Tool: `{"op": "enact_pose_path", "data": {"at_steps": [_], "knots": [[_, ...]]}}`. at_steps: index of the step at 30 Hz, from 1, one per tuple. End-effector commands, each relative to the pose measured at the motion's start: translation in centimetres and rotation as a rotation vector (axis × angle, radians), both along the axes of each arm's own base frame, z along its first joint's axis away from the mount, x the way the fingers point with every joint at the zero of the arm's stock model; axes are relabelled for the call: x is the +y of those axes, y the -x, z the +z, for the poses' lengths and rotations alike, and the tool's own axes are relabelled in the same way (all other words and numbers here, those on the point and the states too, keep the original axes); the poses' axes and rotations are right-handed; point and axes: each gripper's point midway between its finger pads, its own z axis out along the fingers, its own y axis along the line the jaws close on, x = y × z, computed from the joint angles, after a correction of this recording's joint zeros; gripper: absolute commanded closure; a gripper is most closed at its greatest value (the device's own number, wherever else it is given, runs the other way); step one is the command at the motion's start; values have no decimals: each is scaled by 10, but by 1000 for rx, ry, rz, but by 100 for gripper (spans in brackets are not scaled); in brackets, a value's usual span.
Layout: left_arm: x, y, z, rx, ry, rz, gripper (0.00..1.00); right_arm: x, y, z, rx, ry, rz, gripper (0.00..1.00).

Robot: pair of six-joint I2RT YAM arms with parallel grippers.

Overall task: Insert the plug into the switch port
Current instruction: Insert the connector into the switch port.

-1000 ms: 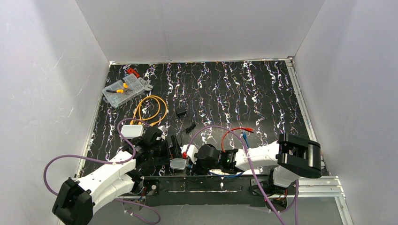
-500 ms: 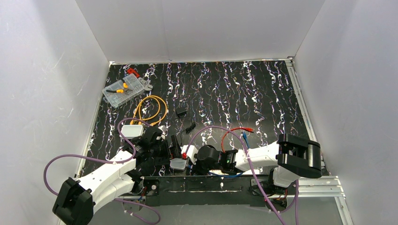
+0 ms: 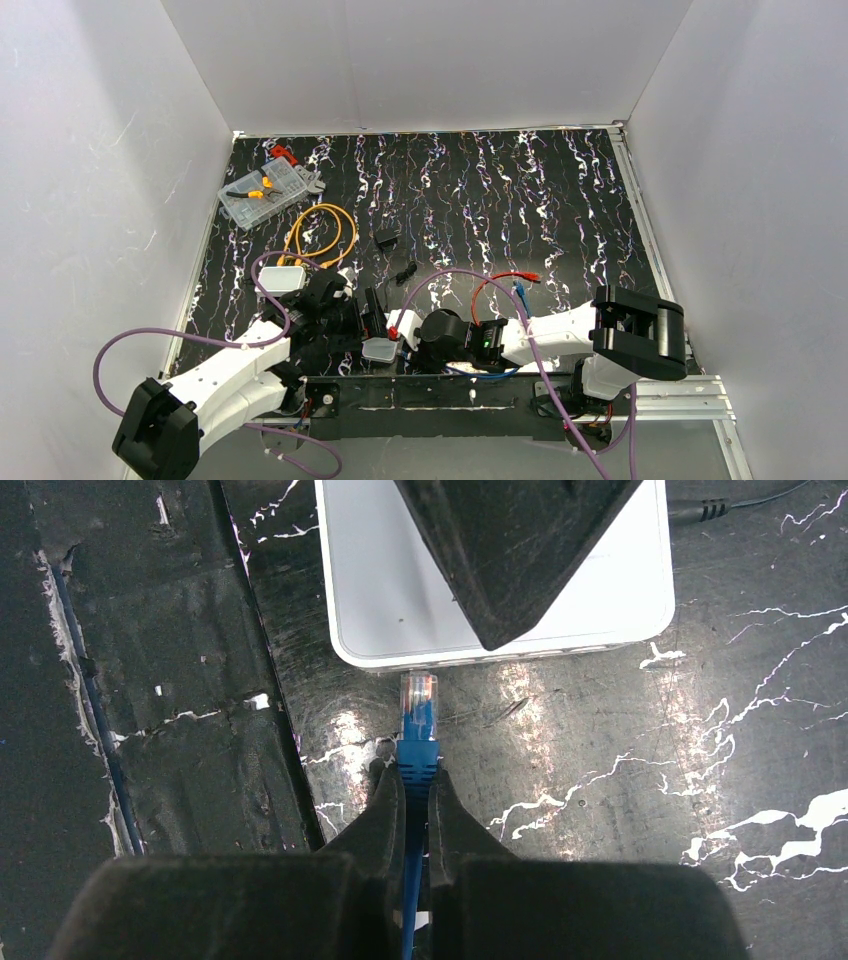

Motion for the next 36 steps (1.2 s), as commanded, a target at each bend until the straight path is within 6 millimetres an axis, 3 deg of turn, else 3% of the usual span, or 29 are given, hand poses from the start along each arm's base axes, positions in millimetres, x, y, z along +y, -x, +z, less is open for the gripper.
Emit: {"op": "enact_pose_path", "data": {"at_steps": [1,23,36], "knots": [[11,12,-13,52,-62,-14,2,-4,-2,0,-21,26,0,99],[11,12,-13,51,-61,-15,0,14,4,7,11,-29,35,99],[9,14,-13,59,-48,-22,1,22,-4,23,-31,-72,12,99]]}}
